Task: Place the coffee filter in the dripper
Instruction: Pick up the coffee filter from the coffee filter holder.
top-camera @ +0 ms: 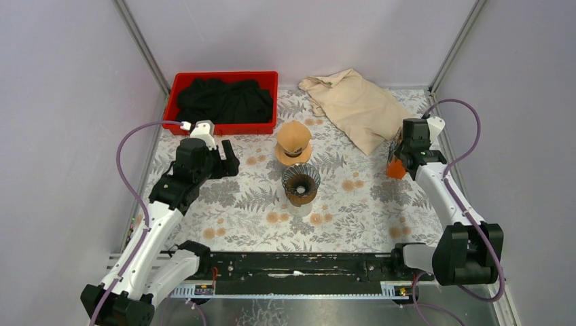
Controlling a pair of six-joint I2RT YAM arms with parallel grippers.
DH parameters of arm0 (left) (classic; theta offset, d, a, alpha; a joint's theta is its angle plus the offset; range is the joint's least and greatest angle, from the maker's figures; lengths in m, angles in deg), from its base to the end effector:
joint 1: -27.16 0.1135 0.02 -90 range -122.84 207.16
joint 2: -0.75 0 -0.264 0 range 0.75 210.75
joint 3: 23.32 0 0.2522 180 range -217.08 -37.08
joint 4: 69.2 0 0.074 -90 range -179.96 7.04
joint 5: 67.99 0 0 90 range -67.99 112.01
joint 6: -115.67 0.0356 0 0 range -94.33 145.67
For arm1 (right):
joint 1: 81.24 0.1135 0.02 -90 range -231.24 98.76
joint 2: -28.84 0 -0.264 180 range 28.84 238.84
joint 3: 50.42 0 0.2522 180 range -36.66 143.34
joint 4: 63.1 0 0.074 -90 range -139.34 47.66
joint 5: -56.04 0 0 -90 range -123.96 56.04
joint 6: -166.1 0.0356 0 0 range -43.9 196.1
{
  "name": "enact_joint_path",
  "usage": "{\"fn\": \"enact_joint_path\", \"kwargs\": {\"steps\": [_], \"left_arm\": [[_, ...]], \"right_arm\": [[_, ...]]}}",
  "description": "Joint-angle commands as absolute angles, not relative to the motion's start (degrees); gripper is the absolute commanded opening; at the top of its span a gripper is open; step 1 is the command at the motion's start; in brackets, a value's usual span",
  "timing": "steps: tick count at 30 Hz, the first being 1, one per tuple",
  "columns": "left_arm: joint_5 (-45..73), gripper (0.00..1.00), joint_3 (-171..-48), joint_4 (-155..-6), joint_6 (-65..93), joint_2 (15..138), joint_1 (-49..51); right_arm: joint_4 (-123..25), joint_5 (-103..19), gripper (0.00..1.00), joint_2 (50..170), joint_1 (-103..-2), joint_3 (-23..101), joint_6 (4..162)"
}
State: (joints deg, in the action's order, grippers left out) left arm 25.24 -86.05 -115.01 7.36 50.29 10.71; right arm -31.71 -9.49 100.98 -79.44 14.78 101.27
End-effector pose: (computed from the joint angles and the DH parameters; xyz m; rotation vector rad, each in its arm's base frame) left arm 0.1794 -0.0509 0.3129 -0.0682 2.1525 -0.2941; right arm 0.2732 -0.0062 0.2683 0.6615 2.0755 -0.2122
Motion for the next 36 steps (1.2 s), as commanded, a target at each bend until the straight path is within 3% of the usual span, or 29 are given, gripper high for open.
{"fn": "enact_joint_path", "kwargs": {"steps": [1,36], "left_arm": [[25.09,0.89,-85.4,-111.39,8.44,49.61,11.07],[24.98,0.89,-85.25,-111.35,8.44,49.4,11.07]], "right_arm": [[-31.74,-7.37,0.32,97.76,-79.75,15.69,101.31],[-34.08,-6.45,0.26,102.94,-79.83,14.9,101.15]]}}
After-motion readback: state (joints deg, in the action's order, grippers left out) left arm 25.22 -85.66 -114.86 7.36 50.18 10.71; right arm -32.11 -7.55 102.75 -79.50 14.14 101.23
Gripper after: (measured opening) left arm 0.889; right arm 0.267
